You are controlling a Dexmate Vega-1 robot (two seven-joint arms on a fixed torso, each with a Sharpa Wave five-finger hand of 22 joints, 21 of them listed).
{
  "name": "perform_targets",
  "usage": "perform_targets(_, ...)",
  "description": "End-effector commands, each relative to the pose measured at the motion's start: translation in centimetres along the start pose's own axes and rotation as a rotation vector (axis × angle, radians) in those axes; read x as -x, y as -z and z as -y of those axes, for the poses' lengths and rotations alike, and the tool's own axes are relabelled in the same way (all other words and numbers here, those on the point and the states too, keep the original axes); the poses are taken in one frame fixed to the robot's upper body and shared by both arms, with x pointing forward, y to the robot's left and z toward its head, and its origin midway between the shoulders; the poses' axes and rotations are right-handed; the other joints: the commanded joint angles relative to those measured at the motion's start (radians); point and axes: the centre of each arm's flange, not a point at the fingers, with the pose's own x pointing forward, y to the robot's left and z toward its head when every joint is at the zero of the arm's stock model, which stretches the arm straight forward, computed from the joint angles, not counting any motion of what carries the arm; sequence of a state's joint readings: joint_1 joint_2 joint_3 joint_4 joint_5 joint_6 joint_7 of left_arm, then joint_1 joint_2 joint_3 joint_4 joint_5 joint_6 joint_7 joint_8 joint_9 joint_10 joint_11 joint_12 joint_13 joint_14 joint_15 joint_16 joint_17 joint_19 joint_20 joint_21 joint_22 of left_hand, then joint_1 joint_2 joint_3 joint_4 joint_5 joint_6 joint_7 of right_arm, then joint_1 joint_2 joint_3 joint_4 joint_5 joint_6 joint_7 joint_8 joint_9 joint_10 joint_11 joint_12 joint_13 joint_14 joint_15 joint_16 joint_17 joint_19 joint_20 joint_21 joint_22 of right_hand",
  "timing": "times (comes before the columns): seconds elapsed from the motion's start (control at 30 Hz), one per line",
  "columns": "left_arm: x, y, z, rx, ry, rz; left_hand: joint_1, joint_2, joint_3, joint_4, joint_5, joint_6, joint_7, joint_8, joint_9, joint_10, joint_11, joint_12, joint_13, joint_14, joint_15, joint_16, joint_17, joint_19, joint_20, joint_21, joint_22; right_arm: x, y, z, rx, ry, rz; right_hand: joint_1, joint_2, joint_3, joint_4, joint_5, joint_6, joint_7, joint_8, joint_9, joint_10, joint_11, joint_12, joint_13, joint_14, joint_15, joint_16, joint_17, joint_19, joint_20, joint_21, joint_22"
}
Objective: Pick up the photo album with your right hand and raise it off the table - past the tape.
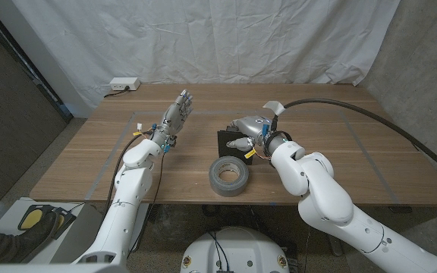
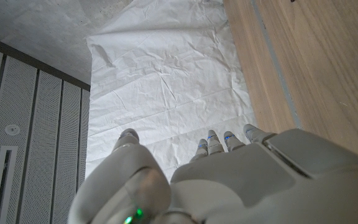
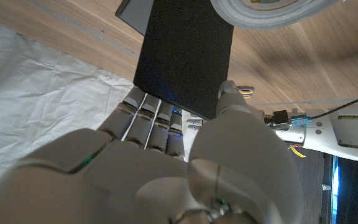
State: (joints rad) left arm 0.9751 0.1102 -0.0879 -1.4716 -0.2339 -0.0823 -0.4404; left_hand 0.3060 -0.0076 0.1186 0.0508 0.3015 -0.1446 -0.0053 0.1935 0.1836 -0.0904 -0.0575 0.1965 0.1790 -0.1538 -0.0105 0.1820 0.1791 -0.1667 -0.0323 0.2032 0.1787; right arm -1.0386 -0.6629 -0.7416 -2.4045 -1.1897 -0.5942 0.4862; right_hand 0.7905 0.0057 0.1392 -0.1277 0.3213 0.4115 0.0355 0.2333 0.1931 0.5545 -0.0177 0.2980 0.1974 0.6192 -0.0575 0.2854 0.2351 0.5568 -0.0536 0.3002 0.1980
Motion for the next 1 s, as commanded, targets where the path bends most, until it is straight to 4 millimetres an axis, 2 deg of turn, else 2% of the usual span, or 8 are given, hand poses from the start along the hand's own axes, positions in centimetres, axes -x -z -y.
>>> perform_targets(0.03,0.15,0.23,0.04,0.006,0.004,-0.003,0.010,0.000,-0.007,0.001,-0.004,-0.005,0.006,0.001,0.003,-0.006,-0.001,0.003,0.005,-0.008,0.001,0.003,0.002,-0.015,-0.057,0.000,0.006,-0.05,0.04,-0.13,-0.001,0.002,-0.005,0.014,0.007,0.000,0.000,-0.008,0.025,-0.005,0.010,0.004,0.022,-0.002,0.012,0.002,0.022,-0.053,0.008,0.007,0.014,-0.006,0.009,0.004)
perform_targets(0.4,0.40,0.47,0.20,0.011,0.000,-0.005,0.010,0.001,-0.009,0.002,-0.005,-0.004,0.007,0.002,0.003,-0.005,0.000,0.003,0.005,-0.009,0.002,0.003,0.002,-0.016,-0.057,0.000,0.006,0.03,0.14,-0.23,-0.006,0.008,-0.009,0.027,0.020,0.001,0.001,-0.014,0.068,-0.018,0.019,0.004,0.070,-0.020,0.026,0.002,0.063,-0.069,0.019,0.014,0.041,-0.015,0.019,0.006)
perform_targets(0.57,0.52,0.59,0.27,0.015,-0.001,-0.007,0.011,0.001,-0.009,0.002,-0.005,-0.004,0.007,0.002,0.003,-0.006,-0.001,0.003,0.005,-0.008,0.002,0.003,0.002,-0.016,-0.057,0.000,0.006,0.04,0.15,-0.21,0.003,0.014,-0.012,0.035,0.022,0.000,0.000,-0.019,0.104,-0.033,0.028,0.005,0.103,-0.019,0.035,0.001,0.089,-0.086,0.025,0.015,0.063,-0.025,0.027,0.008)
perform_targets(0.63,0.60,0.62,0.28,0.014,0.000,-0.006,0.011,0.001,-0.010,0.002,-0.005,-0.004,0.007,0.002,0.003,-0.006,0.000,0.003,0.005,-0.008,0.001,0.003,0.002,-0.016,-0.057,0.000,0.006,0.00,0.14,-0.21,0.004,0.012,-0.012,0.037,0.023,-0.001,0.000,-0.022,0.114,-0.033,0.029,0.005,0.113,-0.025,0.037,0.001,0.102,-0.091,0.029,0.015,0.072,-0.038,0.031,0.008)
perform_targets(0.77,0.76,0.76,0.24,0.017,-0.004,-0.011,0.011,0.002,-0.010,0.002,-0.005,-0.004,0.007,0.002,0.003,-0.005,0.000,0.003,0.005,-0.009,0.001,0.003,0.002,-0.016,-0.056,0.000,0.006,-0.12,0.14,-0.28,0.010,0.012,-0.013,0.042,0.025,0.000,-0.001,-0.023,0.125,-0.038,0.031,0.005,0.127,-0.026,0.040,0.000,0.106,-0.093,0.028,0.015,0.075,-0.047,0.032,0.009)
perform_targets(1.0,0.81,0.81,0.11,0.019,-0.005,-0.011,0.012,0.002,-0.012,0.002,-0.006,-0.004,0.007,0.002,0.003,-0.005,-0.001,0.004,0.005,-0.008,0.001,0.003,0.002,-0.016,-0.056,0.000,0.006,-0.45,0.22,-0.41,0.016,0.022,-0.018,0.067,0.039,0.008,-0.008,-0.027,0.155,-0.055,0.036,0.005,0.157,-0.041,0.045,-0.002,0.135,-0.123,0.033,0.015,0.084,-0.062,0.036,0.010)
